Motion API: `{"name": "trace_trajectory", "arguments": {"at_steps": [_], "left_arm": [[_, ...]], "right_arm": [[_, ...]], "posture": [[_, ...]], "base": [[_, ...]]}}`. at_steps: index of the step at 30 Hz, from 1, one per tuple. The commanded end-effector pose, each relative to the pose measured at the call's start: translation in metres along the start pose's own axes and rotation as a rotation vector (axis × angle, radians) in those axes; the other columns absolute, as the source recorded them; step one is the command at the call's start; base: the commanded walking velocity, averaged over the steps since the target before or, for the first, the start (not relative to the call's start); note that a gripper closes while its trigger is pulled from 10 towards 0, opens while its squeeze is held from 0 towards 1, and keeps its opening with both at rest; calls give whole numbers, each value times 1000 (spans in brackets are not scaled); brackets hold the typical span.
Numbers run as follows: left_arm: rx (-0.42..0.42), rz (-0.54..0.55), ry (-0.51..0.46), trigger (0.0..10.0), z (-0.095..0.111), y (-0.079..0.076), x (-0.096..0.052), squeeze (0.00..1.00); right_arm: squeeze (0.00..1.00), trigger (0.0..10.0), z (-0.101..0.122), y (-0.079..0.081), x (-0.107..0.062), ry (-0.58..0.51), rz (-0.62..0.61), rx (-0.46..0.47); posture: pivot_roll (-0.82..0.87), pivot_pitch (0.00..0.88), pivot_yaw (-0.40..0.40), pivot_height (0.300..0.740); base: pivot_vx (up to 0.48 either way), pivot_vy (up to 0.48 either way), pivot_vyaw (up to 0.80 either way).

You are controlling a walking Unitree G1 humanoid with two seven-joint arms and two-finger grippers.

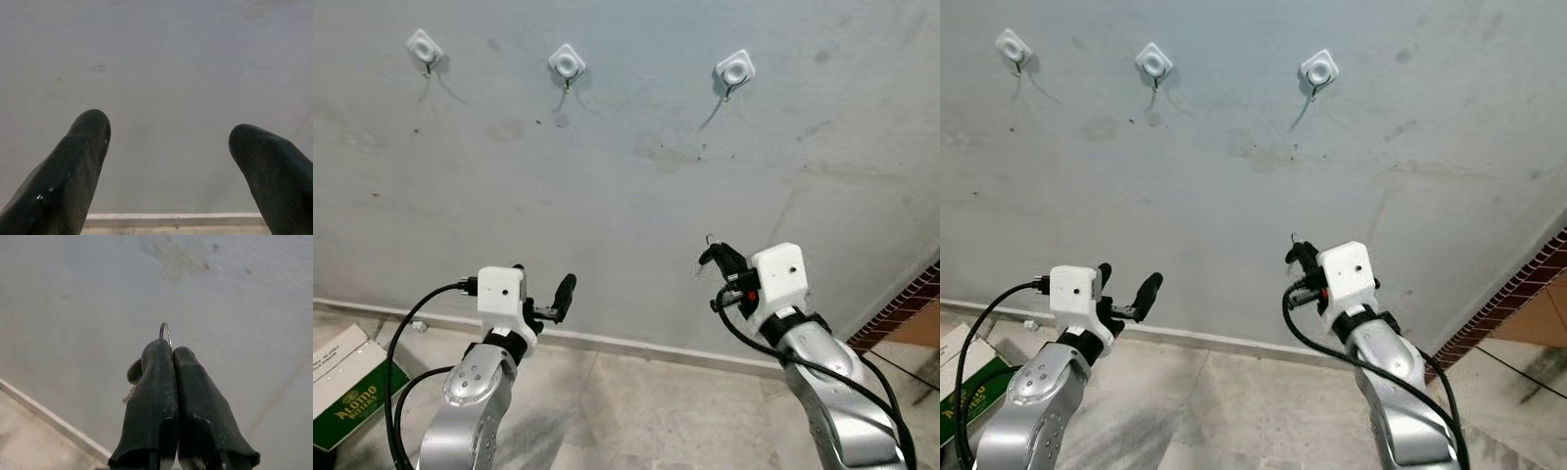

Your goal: Hang keys on a hook

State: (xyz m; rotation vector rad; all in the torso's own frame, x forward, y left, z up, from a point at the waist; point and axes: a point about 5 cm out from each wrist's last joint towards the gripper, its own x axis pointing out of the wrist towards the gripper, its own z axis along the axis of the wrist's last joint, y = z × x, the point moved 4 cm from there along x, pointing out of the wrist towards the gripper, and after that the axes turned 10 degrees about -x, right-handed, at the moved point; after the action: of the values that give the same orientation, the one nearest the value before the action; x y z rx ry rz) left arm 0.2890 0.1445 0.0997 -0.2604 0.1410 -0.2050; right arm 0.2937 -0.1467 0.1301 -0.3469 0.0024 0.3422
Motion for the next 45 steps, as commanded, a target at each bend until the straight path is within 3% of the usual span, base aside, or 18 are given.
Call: {"name": "trace_trajectory", "arguments": {"at_steps": [1, 14, 45], "left_arm": [[3, -8, -1, 10000, 3, 0, -2, 0], [-11, -34, 19, 10000, 1, -4, -12, 0], [-17, -54, 28, 10000, 1, -9, -10, 0]], "right_arm": [[0, 10000, 5, -5, -2, -11, -10, -12], [0, 10000, 4, -4, -14, 13, -19, -5], [0, 10000, 8, 1, -9, 6, -2, 2]], "posture": [[-42, 42, 31, 740], [-47, 47, 31, 740], [-53, 37, 31, 740]], "base": [[0, 0, 0], [0, 0, 0], [297, 0, 0]]}}
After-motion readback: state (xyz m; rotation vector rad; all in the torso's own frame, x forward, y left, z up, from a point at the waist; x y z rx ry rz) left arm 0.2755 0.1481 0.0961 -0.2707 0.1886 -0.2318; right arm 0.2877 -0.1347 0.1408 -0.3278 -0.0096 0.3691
